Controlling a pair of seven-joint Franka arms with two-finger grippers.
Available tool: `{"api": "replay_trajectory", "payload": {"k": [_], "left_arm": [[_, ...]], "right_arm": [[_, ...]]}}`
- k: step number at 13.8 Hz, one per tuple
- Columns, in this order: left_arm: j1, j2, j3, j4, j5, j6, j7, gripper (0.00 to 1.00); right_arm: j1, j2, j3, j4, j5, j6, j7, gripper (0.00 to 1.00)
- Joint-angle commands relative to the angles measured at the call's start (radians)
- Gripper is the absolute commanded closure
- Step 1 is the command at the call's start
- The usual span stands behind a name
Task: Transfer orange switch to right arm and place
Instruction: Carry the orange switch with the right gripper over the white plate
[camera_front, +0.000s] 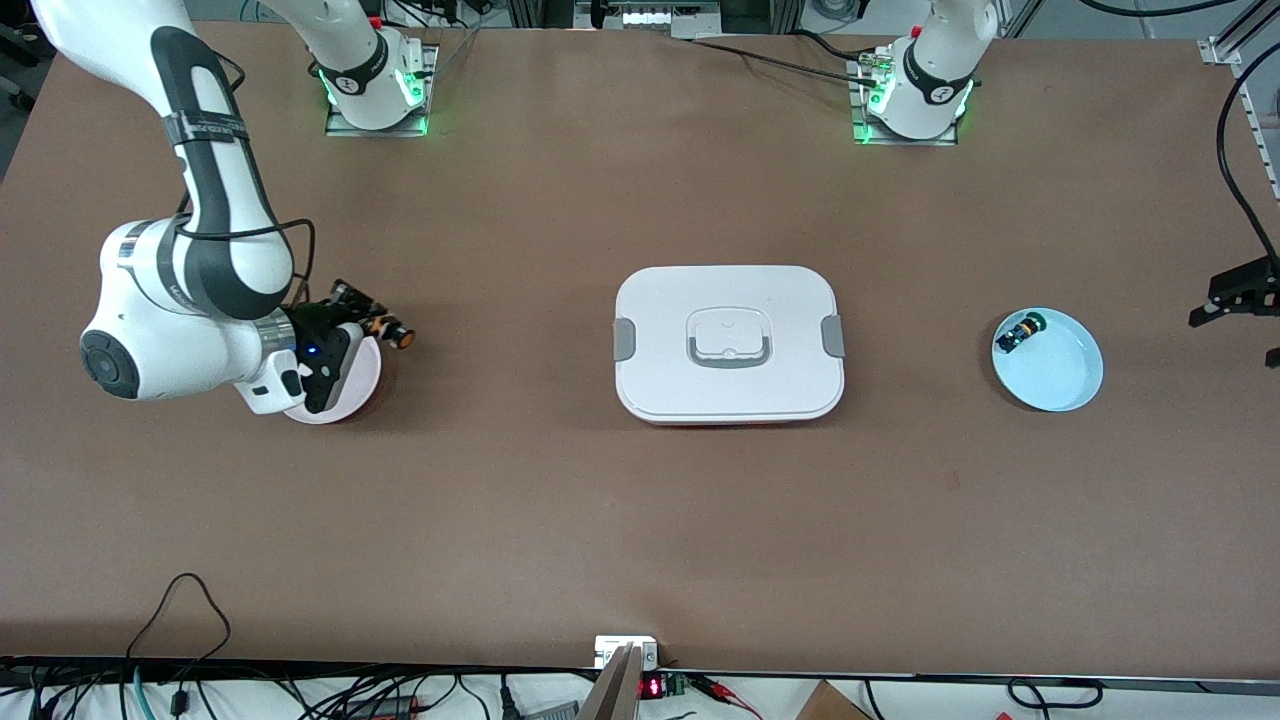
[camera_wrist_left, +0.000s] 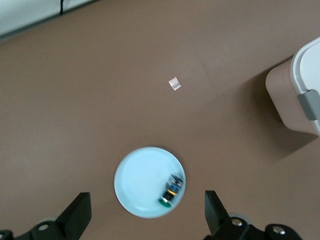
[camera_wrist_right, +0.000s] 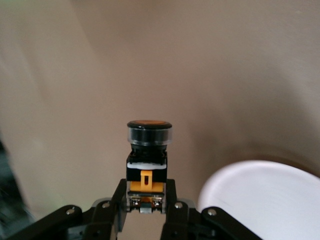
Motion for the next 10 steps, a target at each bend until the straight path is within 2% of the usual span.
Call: {"api": "replay_trajectory", "payload": {"k": [1, 3, 6, 8, 10], "left_arm": [[-0.074, -0.021, 0.01, 0.034, 0.077, -0.092, -0.232, 0.0], [-0.127, -0.033, 0.01, 0.034, 0.122, -0.117, -0.385, 0.0], [-0.17, -0.05, -0.012, 0.034, 0.164, -0.161, -0.611, 0.0], [-0.173, -0.05, -0.028, 0.037, 0.162, -0.175, -0.679, 0.0], [-0.173, -0.048, -0.033, 0.038, 0.153, -0.186, -0.723, 0.0]], "right_arm": [[-0.029, -0.02, 0.01, -0.018, -0.131, 0.088, -0.192, 0.89], [-0.057, -0.017, 0.01, -0.041, -0.177, 0.178, -0.321, 0.89], [-0.089, -0.013, 0.01, -0.133, -0.182, 0.317, -0.491, 0.89], [-0.109, -0.012, 0.01, -0.191, -0.182, 0.419, -0.615, 0.89], [-0.115, -0.009, 0.01, -0.251, -0.18, 0.507, -0.659, 0.89]]}}
